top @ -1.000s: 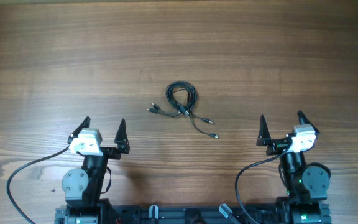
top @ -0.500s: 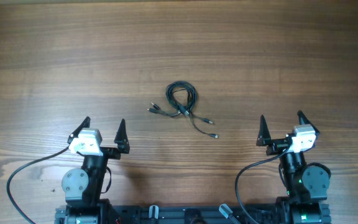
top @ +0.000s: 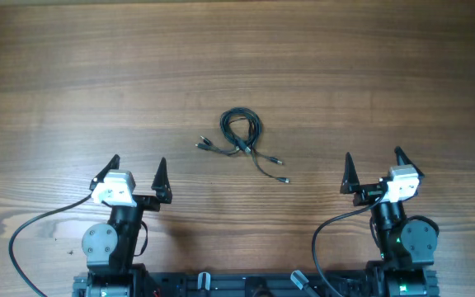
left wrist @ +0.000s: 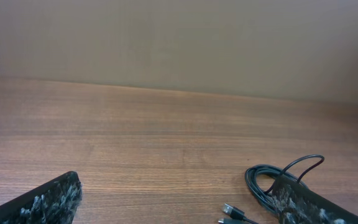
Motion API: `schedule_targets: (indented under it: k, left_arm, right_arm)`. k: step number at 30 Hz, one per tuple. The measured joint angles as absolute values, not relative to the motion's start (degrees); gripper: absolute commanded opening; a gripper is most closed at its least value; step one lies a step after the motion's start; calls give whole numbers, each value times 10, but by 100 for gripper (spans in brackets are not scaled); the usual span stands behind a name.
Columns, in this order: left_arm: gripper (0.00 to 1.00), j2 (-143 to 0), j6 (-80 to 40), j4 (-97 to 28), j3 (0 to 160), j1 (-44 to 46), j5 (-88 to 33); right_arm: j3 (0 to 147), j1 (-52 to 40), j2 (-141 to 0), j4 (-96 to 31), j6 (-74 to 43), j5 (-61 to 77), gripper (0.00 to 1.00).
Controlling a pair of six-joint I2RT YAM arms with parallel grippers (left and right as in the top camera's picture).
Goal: Untangle cables
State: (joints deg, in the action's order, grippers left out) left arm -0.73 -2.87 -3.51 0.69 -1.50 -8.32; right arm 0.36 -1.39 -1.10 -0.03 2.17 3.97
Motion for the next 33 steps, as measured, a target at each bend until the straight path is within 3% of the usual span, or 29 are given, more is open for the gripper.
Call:
schedule_targets:
  k: [13, 18, 33]
  left_arm:
    - [100, -7, -88, -35, 7, -15, -85]
    - [100, -22, -104, -98, 32, -15, -85]
    - [100, -237, -109, -199, 177, -15, -89]
  right_arm:
    - [4, -14, -11, -1, -124, 40, 100]
    - [10, -14, -22, -49, -138, 44, 100]
    - [137, -14, -237, -110, -143, 67, 100]
